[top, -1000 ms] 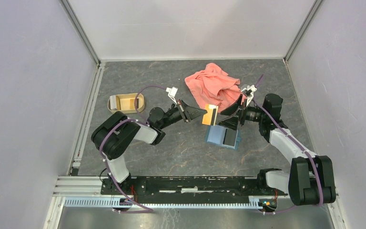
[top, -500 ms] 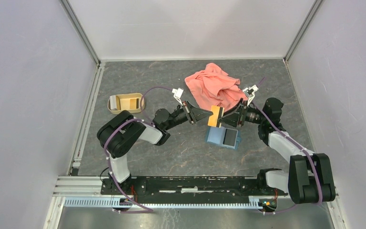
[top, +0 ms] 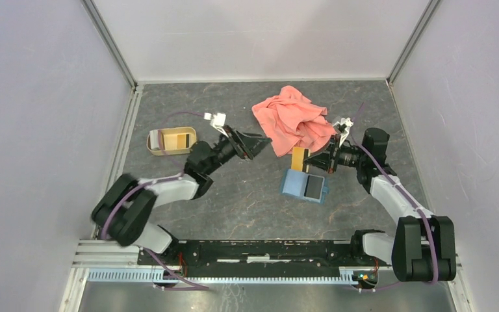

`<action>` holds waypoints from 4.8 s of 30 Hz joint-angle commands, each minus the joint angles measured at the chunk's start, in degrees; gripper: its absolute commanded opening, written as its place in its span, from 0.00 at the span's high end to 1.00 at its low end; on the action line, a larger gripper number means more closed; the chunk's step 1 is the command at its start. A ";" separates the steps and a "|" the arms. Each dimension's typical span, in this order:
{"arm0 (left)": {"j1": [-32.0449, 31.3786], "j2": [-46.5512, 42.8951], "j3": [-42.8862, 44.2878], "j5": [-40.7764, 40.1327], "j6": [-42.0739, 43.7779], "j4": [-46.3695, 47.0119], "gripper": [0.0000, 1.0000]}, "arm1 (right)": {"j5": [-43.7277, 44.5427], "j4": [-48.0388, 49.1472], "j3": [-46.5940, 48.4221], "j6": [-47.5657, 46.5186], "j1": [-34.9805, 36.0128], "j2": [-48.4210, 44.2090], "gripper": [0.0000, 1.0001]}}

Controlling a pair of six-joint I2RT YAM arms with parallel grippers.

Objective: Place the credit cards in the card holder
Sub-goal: Insert the credit card into the card holder.

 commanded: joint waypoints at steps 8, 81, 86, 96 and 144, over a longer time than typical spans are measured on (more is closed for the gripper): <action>2.07 -18.30 -1.21 -2.91 24.89 -35.71 0.04 | -0.26 -44.55 7.90 -34.63 -3.44 5.04 1.00; -22.16 16.33 13.81 -20.17 5.22 -48.80 0.57 | 19.59 -9.65 -14.49 17.81 -11.98 8.46 1.00; -22.20 16.89 13.71 -20.23 4.78 -48.61 0.57 | 21.31 -13.10 -13.98 14.73 -12.00 8.72 1.00; -22.22 17.53 13.79 -20.05 4.94 -48.39 0.57 | 21.07 -18.26 -12.04 8.65 -11.95 11.41 1.00; -22.11 19.65 16.74 -17.17 6.44 -49.19 0.57 | 17.25 -26.73 2.06 1.18 -5.56 28.16 0.92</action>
